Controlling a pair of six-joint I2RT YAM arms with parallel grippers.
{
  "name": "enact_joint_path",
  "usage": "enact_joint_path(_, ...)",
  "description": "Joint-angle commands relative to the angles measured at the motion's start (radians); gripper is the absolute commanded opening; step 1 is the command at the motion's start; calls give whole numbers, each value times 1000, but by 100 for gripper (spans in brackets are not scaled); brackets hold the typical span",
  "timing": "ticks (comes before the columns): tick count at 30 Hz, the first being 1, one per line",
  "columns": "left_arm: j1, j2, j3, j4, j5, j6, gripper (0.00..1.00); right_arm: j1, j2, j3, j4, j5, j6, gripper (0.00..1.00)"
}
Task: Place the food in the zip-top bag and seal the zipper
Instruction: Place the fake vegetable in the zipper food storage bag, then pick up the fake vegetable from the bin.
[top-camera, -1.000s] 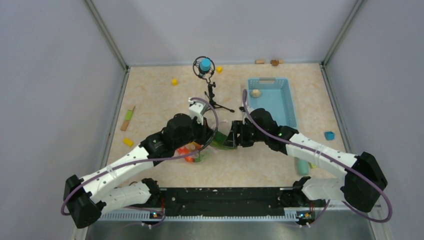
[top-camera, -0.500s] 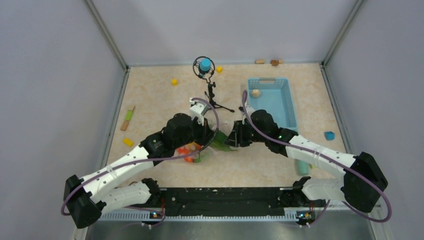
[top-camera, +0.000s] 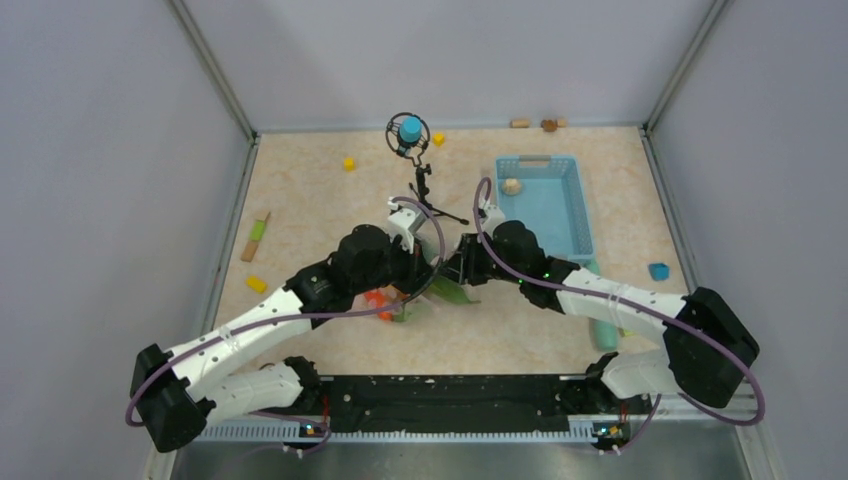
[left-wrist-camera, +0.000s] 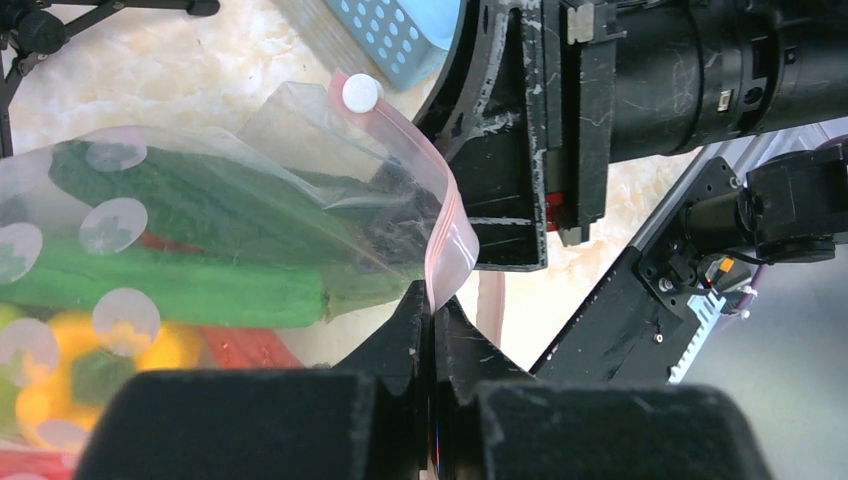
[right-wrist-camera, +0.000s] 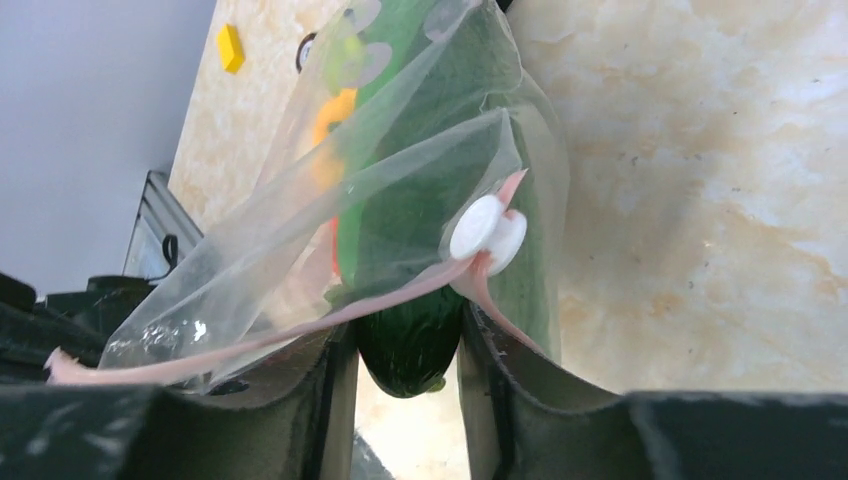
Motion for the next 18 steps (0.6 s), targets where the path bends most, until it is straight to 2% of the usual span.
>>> enact_joint_path(1, -4, -7, 53, 71, 39, 0, 0, 13, 14, 8, 110, 120, 6, 37)
enact_joint_path(4, -3, -14, 54, 61, -17, -10, 0, 13, 10, 26, 60, 118, -15, 50)
enact_joint_path(9, -3, -16, 67, 9, -192, -29, 0, 13, -80, 50, -61, 98, -88, 66)
enact_joint_path(14, -3, -16, 71, -10, -247, -41, 0, 14, -223, 34, -134, 47, -149, 82)
enact_joint_path(16, -3, -16, 72, -13, -255, -44, 0, 13, -279, 28, -185, 66, -162, 89)
enact_joint_path(17, -3, -16, 71, -14, -260, -43, 0, 13, -308, 25, -205, 105, -167, 97)
enact_joint_path(18, -3, -17, 70, -14, -267, -42, 0, 12, -335, 22, -220, 144, -169, 99)
